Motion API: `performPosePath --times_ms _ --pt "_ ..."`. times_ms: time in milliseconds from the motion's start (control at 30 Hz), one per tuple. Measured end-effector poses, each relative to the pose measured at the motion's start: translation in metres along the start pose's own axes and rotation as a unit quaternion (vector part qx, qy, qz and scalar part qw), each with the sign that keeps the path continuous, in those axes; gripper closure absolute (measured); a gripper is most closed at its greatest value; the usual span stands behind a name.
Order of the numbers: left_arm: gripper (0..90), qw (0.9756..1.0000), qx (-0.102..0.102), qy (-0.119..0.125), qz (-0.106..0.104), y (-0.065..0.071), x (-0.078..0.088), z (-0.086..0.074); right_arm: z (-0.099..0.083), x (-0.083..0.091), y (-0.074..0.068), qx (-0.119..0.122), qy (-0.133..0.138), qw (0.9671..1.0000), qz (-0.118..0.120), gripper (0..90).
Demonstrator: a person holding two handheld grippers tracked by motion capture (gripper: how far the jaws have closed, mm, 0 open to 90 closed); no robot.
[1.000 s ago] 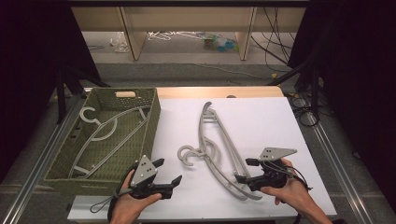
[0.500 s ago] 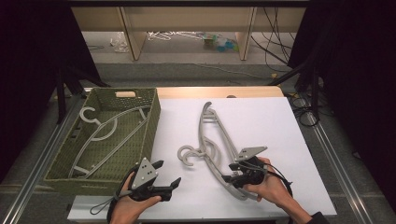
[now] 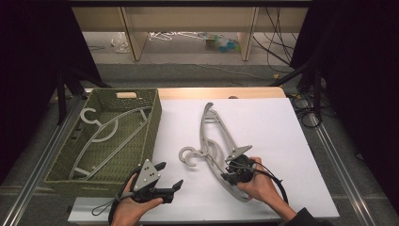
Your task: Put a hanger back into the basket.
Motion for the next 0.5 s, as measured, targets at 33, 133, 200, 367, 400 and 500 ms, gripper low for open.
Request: performPosePath --times_ms 33,133,200,367,400,500 --pt "20.4 1.0000 -0.002 -0.001 -0.001 0.000 -0.001 0.000 0.000 -0.003 0.000 -0.004 -0.005 1.0000 -0.005 64.5" --pt "20.5 1.0000 -0.003 -0.003 -0.002 0.001 -0.002 -0.001 0.002 -0.008 0.001 0.009 -0.012 0.9998 -0.012 68.3" --pt "20.6 1.0000 -0.005 -0.004 -0.003 0.001 -0.002 -0.001 0.002 -0.009 0.000 0.013 -0.015 0.9998 -0.009 75.3" --pt "21.1 0.9999 -0.009 -0.004 0.002 -0.003 -0.002 -0.002 0.001 0.000 0.003 0.010 -0.026 0.9995 0.011 76.9" --pt "21.2 1.0000 -0.005 -0.003 0.004 -0.003 -0.002 -0.002 0.001 0.004 0.004 0.012 -0.026 0.9995 0.014 77.0" --pt "21.7 0.9999 -0.013 -0.004 0.009 -0.006 -0.003 -0.002 0.002 0.020 0.008 0.014 -0.018 0.9993 0.030 78.0"
Point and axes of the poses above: each handheld gripper's, and its own axes: x roughly backward along the jaws, z roughly out of its top, y roughly to its right, the point moved 9 cm from there along -x, roughly forward along the jaws, and after that the axes turned 4 degrees about x, right-handed, at the moved point
